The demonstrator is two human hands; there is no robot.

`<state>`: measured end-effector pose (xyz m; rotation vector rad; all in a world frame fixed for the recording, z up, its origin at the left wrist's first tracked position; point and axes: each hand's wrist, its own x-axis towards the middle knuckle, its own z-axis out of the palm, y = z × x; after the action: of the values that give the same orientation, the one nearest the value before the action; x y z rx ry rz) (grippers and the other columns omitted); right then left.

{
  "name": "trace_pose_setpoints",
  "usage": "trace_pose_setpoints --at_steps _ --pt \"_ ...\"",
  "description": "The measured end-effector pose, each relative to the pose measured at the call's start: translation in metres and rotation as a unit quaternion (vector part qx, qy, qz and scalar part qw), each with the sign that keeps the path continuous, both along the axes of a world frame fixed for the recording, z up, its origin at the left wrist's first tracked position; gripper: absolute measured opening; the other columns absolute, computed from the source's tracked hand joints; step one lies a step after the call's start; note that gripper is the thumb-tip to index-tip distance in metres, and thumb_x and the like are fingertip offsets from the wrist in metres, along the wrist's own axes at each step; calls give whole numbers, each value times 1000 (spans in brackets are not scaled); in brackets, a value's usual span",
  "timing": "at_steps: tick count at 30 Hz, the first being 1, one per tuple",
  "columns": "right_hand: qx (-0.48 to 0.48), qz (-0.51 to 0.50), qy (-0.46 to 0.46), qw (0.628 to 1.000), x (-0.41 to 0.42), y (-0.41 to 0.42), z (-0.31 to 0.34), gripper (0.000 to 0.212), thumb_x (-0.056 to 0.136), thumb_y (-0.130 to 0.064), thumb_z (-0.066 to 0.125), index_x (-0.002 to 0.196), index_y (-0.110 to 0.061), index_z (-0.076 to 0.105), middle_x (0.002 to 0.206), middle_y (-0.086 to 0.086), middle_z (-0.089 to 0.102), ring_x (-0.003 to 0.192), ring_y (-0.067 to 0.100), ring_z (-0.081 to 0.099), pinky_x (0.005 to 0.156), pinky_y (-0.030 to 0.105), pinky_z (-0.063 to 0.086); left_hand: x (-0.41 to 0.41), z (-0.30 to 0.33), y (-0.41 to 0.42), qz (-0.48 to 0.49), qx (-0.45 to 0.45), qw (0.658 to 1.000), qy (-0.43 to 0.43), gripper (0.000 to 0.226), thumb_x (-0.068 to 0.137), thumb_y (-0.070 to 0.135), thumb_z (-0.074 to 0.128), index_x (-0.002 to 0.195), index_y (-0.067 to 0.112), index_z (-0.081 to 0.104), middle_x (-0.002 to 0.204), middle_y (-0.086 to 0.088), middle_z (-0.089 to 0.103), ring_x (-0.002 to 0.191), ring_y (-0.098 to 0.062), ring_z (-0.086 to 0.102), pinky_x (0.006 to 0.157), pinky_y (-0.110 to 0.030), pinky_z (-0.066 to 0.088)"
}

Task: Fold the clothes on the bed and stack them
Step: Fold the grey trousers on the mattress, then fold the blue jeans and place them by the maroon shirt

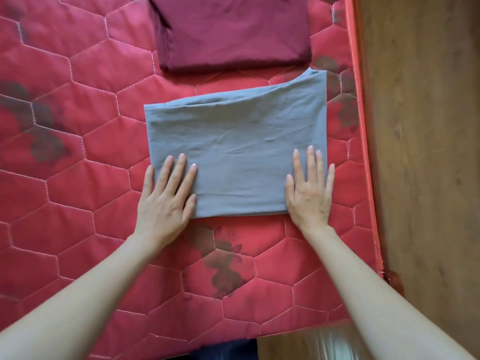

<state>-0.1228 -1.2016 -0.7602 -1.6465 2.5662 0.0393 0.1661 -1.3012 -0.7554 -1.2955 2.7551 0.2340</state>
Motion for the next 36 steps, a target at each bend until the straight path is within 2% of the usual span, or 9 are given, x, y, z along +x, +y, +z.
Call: trace_pose_setpoints --at_steps 5,10,15,19,22,25,28,31,36 --pt "-56 85 -69 992 34 -57 7 52 99 -30 36 149 -17 35 157 13 26 147 29 21 118 53 16 -60 8 -26 -57 -31 996 54 51 100 29 33 149 13 36 157 -12 28 146 -30 22 117 -53 14" --pt "-25 158 -57 986 34 -117 -7 54 99 -42 31 151 -26 28 160 6 21 148 22 17 118 53 11 -94 -4 -85 -14 -12 1000 9 60 99 39 30 153 17 23 160 -10 19 148 -28 15 117 -55 5" --pt "-5 -25 -19 999 -15 -109 -13 60 99 -51 23 154 -29 13 162 2 10 149 21 7 120 50 4 -53 -7 -109 95 31 995 22 59 99 44 26 154 24 18 161 -6 19 149 -29 12 116 -55 9" --pt "35 -94 -36 994 -34 -102 -2 60 102 -47 23 155 -26 6 163 4 2 150 22 1 119 53 3 -25 0 -114 192 88 977 35 57 103 43 23 155 23 12 162 -4 12 150 -26 4 117 -55 8" --pt "23 -89 -35 995 -18 -103 13 58 103 -40 28 154 -18 14 162 11 7 150 25 3 119 51 2 -11 10 -107 225 79 970 49 57 103 38 27 154 16 17 161 -8 16 149 -28 8 117 -55 9" --pt "-15 -29 -63 997 28 -98 32 53 102 -32 37 151 -16 28 159 11 21 148 25 13 119 46 4 10 24 -78 235 37 970 60 50 98 23 45 145 7 39 152 -16 35 142 -33 29 113 -59 13" --pt "-44 45 -106 992 91 -83 48 48 98 -24 46 145 -13 41 152 13 37 145 28 27 118 46 16 43 36 -39 199 2 978 59 42 88 13 53 129 6 58 137 -18 52 130 -36 46 110 -61 21" --pt "-58 120 -101 986 153 -63 56 43 95 -20 50 136 -9 52 143 16 48 139 31 37 116 48 26 88 45 0 188 2 981 41 44 83 16 51 125 8 62 131 -18 57 124 -35 52 106 -61 28" --pt "-44 166 -102 980 251 -30 63 37 93 -15 56 128 -3 59 134 19 55 132 34 46 113 46 33 186 54 52 211 10 977 25 43 83 19 52 122 6 64 126 -18 61 116 -36 57 100 -57 39"
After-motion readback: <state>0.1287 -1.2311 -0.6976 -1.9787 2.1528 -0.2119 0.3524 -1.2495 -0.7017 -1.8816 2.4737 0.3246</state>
